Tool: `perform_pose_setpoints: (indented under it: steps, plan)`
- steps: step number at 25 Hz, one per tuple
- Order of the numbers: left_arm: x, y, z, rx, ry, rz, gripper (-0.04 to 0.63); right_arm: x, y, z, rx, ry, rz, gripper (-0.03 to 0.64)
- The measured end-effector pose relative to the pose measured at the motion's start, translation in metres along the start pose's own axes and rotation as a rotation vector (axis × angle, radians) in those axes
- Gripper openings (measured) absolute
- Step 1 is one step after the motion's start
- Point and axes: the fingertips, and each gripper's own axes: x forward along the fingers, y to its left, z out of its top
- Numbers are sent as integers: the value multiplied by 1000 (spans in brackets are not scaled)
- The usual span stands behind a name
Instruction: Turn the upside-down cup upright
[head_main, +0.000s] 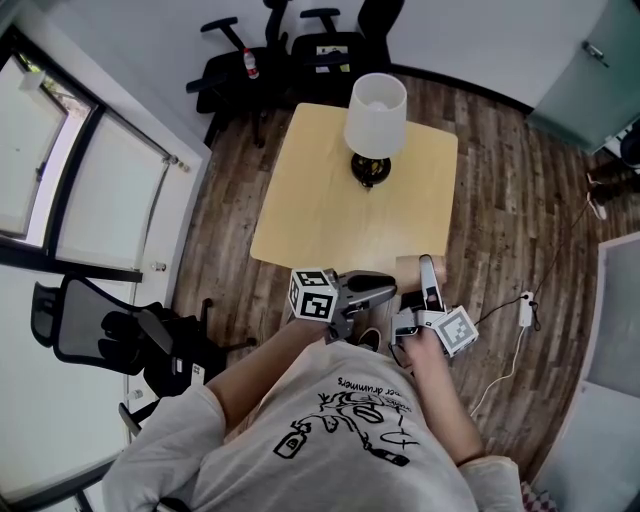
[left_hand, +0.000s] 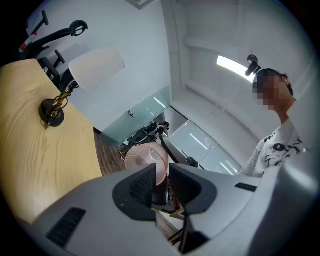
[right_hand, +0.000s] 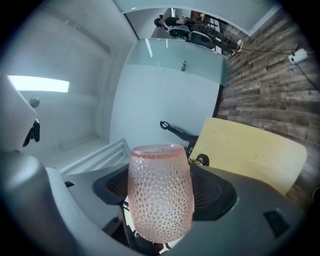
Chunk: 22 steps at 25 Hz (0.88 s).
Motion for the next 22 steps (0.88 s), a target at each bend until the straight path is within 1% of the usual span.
perform_pose_setpoints:
  steps: [6,9,12,14,17,19,22]
  plan:
    - [-9,8,0,29,-20,46,72,4,3,2,-206,66,28,360]
    - [-16,12,3,38,-53,62,72,8,5,-2,-334,112,37,360]
    - [-22,18,6,64,-81,101,71,12,1,-7,-436,155,32,360]
    - [-25,24,7,85,-85,129,71,15,-1,-10,-531,189,35,360]
    - [-28,31,3,129,-58,166,63,19,-5,-21,-702,251,53,360]
    - [-28,34,0,163,-48,176,52,22,-9,-31,-817,296,64,360]
    - [-29,37,0,208,-64,181,38,25,-18,-45,-957,347,72,360]
